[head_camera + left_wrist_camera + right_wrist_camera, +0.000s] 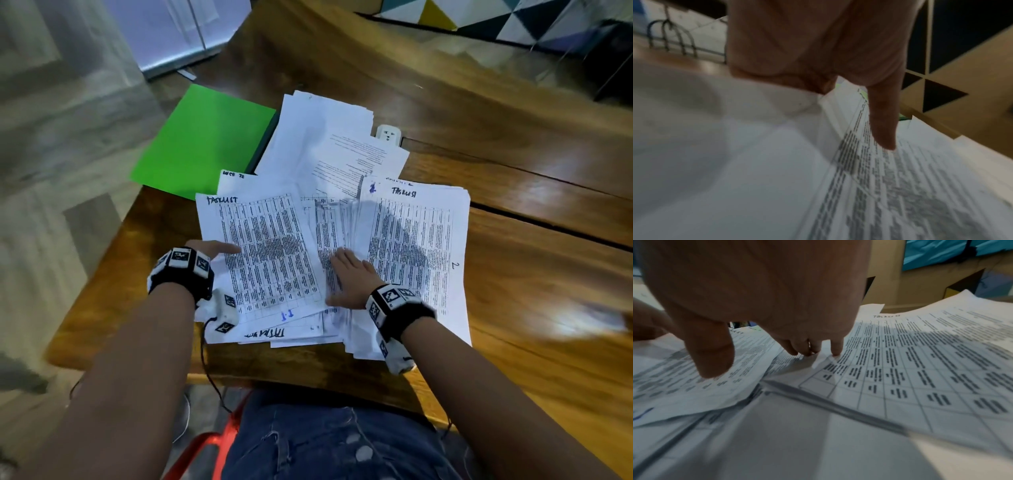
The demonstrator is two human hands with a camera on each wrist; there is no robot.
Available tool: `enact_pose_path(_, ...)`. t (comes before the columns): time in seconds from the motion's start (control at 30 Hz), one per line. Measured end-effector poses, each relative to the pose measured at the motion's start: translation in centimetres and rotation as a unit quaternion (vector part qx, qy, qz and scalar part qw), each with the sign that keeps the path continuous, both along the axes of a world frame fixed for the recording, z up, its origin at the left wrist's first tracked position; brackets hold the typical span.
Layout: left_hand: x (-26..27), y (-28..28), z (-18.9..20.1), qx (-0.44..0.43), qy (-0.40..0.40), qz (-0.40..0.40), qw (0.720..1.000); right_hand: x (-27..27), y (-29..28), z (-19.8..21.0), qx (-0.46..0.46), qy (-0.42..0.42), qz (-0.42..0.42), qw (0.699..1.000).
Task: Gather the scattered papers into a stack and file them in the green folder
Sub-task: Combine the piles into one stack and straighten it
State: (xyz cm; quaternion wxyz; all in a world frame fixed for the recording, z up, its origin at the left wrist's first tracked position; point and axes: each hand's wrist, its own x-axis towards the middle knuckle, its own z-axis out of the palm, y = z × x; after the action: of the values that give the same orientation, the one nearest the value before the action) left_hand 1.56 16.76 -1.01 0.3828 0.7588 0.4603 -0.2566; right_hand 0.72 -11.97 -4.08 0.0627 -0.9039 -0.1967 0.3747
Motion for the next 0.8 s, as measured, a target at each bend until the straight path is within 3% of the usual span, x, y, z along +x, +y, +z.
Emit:
enact_pose_path(0.1, -0.6, -1.2, -0.3, -0.041, 0.013, -0.037, 0.998, 0.0, -0.4, 0.3, 0.029, 0.011, -0.025, 0.999)
enact_pose_path(0.2, -0.7, -1.7, -1.3, -0.018, 0.018, -0.085, 0.996, 0.0, -0.7, 0.4, 0.066, 0.018, -0.054, 0.996)
enact_pose_path(0.37, -0.2, -4.4, 2.4, -0.013, -0.018, -0.088, 0.996, 0.3, -1.3, 0.4, 0.105, 0.036, -0.076, 0.991)
enact_pose_path(0.47, 0.7, -5.7, 3.9, 0.007, -0.06, -0.115, 0.992, 0.4, -1.5, 0.4, 0.172, 0.066, -0.131, 0.974)
enact_pose_path(0.53, 1.4, -6.7, 5.1, 0.04, -0.08, -0.156, 0.984, 0.3, -1.8, 0.8, 0.239, 0.11, -0.196, 0.945)
enact_pose_path(0.67, 3.0, -9.3, 8.7, 0.12, -0.124, -0.261, 0.95, 0.4, -2.2, 1.5, 0.351, 0.153, -0.367, 0.848)
enact_pose_path(0.8, 4.4, -11.4, 12.6, 0.19, -0.167, -0.325, 0.911, 0.8, -2.9, 2.1, 0.377, 0.142, -0.442, 0.802)
